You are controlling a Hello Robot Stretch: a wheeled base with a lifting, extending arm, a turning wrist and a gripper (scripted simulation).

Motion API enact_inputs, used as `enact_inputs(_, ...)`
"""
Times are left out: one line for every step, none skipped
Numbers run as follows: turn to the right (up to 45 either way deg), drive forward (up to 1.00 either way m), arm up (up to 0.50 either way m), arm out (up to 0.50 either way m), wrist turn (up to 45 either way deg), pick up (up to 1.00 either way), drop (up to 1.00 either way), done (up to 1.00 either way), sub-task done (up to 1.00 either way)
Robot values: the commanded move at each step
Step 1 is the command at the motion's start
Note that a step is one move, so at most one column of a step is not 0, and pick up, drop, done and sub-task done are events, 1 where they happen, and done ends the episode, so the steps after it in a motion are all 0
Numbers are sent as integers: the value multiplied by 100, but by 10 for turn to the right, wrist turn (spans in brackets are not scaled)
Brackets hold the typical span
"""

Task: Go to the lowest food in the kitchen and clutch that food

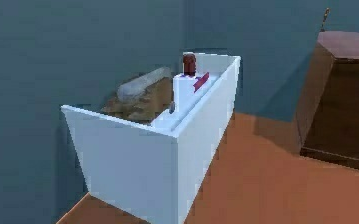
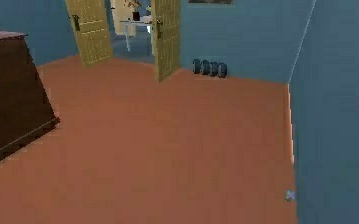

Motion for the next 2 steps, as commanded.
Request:
enact_inputs(450, 0, 0, 0, 0, 0, 0, 0, 0)
enact_inputs(270, 0, 0, 0, 0, 0, 0, 0, 0)
